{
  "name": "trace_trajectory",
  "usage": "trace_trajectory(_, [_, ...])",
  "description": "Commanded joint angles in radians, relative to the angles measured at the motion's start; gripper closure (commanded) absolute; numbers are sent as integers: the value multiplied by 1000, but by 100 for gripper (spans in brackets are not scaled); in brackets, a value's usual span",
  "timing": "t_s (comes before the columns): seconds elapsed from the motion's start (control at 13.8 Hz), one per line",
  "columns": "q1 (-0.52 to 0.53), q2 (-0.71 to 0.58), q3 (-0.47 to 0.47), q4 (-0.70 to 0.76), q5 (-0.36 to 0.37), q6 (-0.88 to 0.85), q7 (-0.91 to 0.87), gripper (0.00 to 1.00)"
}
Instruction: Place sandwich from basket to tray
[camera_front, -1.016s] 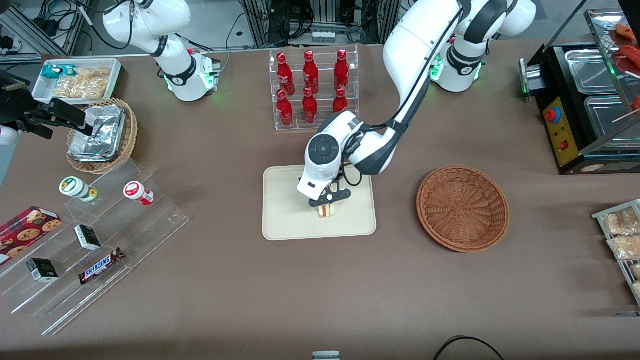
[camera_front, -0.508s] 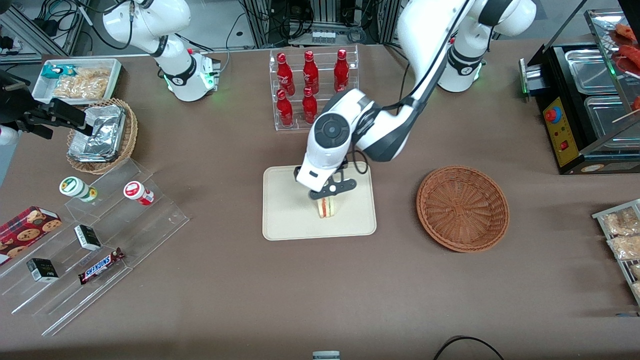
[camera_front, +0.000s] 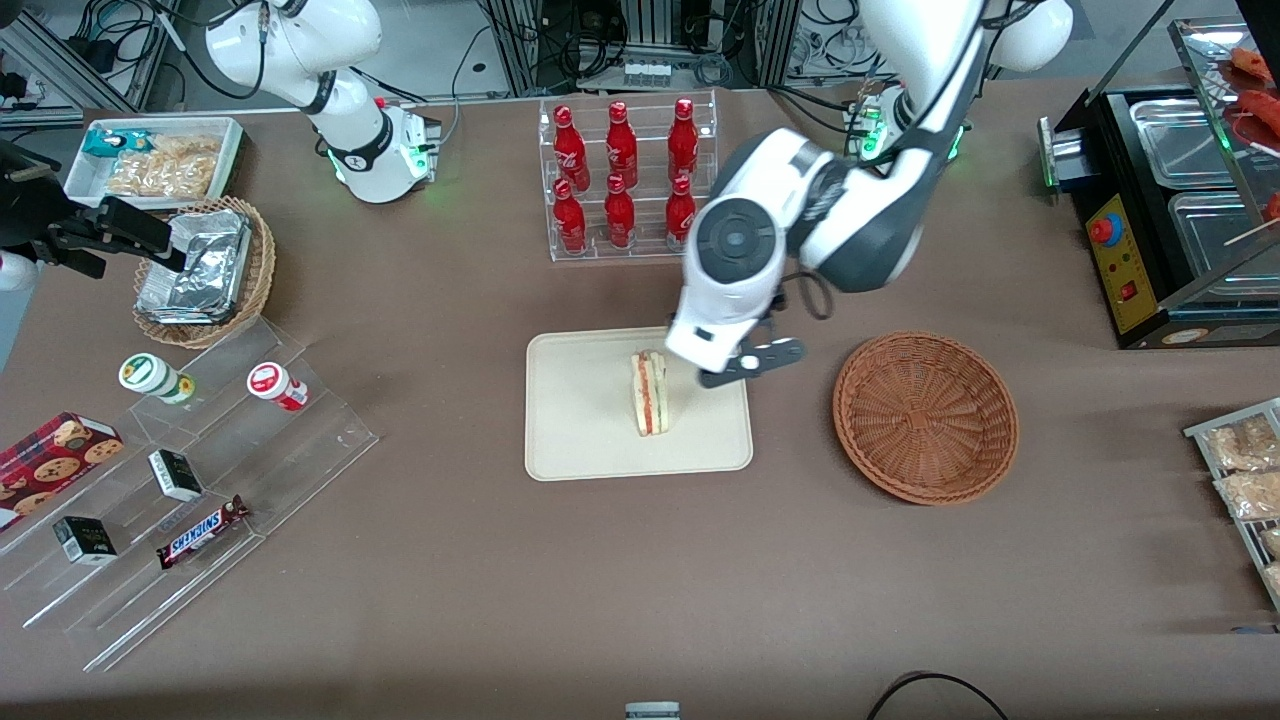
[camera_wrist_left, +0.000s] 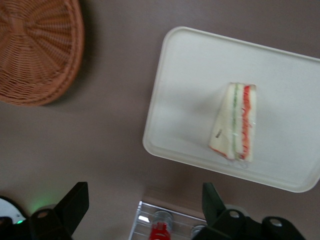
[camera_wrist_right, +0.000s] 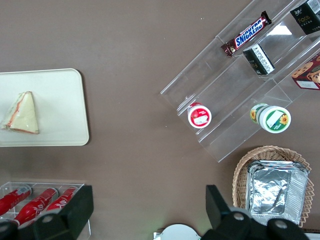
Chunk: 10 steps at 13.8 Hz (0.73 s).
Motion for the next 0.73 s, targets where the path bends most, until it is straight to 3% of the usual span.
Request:
trace_trajectory(0.0, [49, -61, 36, -73, 4, -49, 126, 0])
trace_trajectory(0.44, [164, -185, 44, -185, 22, -82, 274, 0])
trace_trajectory(0.58, [199, -266, 41, -257, 97, -77, 326, 0])
trace_trajectory(0.65, [257, -296, 11, -270, 99, -85, 369, 0])
